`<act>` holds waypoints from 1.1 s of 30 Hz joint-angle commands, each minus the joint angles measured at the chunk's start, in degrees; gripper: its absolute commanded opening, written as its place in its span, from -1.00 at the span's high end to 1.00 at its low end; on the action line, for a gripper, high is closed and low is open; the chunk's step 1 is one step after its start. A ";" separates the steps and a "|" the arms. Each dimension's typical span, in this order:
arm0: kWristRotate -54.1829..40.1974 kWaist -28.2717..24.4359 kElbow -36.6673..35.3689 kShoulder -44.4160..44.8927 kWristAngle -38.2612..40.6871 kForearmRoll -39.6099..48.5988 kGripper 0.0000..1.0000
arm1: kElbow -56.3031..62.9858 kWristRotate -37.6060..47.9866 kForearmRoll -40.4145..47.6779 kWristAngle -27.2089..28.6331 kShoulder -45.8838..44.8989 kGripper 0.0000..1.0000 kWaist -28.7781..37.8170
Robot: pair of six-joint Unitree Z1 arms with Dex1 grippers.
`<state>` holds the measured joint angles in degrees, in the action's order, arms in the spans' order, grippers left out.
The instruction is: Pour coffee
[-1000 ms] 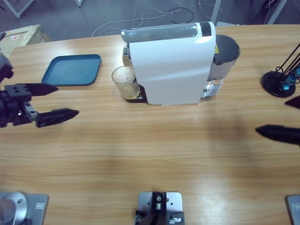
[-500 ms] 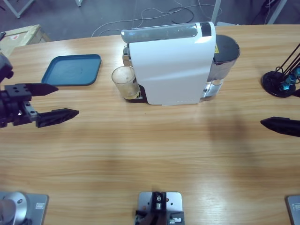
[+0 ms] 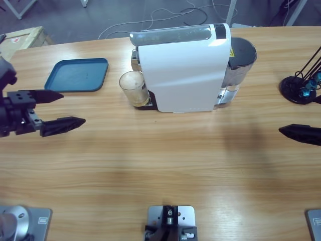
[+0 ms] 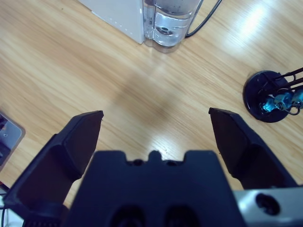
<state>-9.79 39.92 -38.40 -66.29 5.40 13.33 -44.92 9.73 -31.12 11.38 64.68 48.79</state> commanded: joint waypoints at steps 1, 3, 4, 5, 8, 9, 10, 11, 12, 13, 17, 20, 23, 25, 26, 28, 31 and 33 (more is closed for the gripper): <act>-0.40 0.51 -0.45 -2.37 0.41 0.12 -1.00 | 1.04 0.72 0.36 0.49 0.98 -1.00 0.52; -0.40 0.51 -0.43 -2.46 0.41 0.12 -1.00 | 0.87 0.72 0.20 0.40 1.03 -1.00 0.52; -0.40 0.53 -0.41 -2.53 0.41 0.12 -1.00 | 0.80 0.72 0.09 0.43 0.94 -1.00 0.52; -0.40 0.54 -0.45 -2.62 0.41 0.12 -1.00 | 0.80 0.72 0.09 0.49 0.89 -1.00 0.52; -0.40 0.51 -0.59 -2.90 0.41 0.12 -1.00 | 0.80 0.69 0.09 0.57 0.89 -1.00 0.52; -0.40 0.53 -0.62 -2.97 0.42 0.12 -1.00 | 0.80 0.69 0.09 0.57 0.89 -1.00 0.52; -0.40 0.51 -0.62 -2.83 0.39 0.14 -1.00 | 0.80 0.72 0.09 0.57 0.89 -1.00 0.52; -0.40 0.51 -0.61 -2.34 0.30 0.12 -1.00 | 0.80 0.67 0.09 0.57 0.89 -1.00 0.52; -0.40 0.54 -0.52 -1.78 0.14 -0.06 -1.00 | 0.80 0.65 0.09 0.57 0.89 -1.00 0.52; -0.37 0.54 -0.33 -1.76 0.37 -0.99 -1.00 | 0.80 0.67 0.09 0.57 0.92 -1.00 0.52; -0.82 0.53 0.20 -3.80 3.80 -4.78 -0.99 | 0.45 0.71 -0.08 0.33 2.01 -1.00 0.52; -1.70 -0.67 -0.15 -8.70 3.87 -7.67 -0.97 | 0.29 0.67 -0.08 0.05 3.33 -1.00 0.52; -6.54 -2.29 -2.03 -14.36 5.70 -10.32 -0.99 | 0.32 0.64 -0.08 0.01 3.21 -1.00 0.52; -10.16 -4.27 -3.38 -18.23 8.12 -12.24 -1.00 | 0.29 0.65 -0.08 -0.09 3.37 -1.00 0.52; -11.69 -5.27 -3.95 -19.97 9.48 -13.34 -1.00 | 0.20 0.71 -0.08 -0.18 3.74 -1.00 0.52; -13.69 -6.29 -4.74 -22.96 10.74 -15.66 -1.00 | -0.06 0.64 -0.24 -0.45 4.77 -1.00 0.46; -14.55 -6.43 -5.19 -26.70 14.15 -19.30 -1.00 | -0.17 0.55 -0.35 -0.62 5.20 -1.00 0.43; -14.48 -6.47 -5.19 -28.78 15.24 -21.31 -1.00 | -0.17 0.55 -0.35 -0.66 5.32 -1.00 0.43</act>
<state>-22.48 34.60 -42.98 -85.52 15.82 -2.05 -45.08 9.84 -31.08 11.29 66.98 48.79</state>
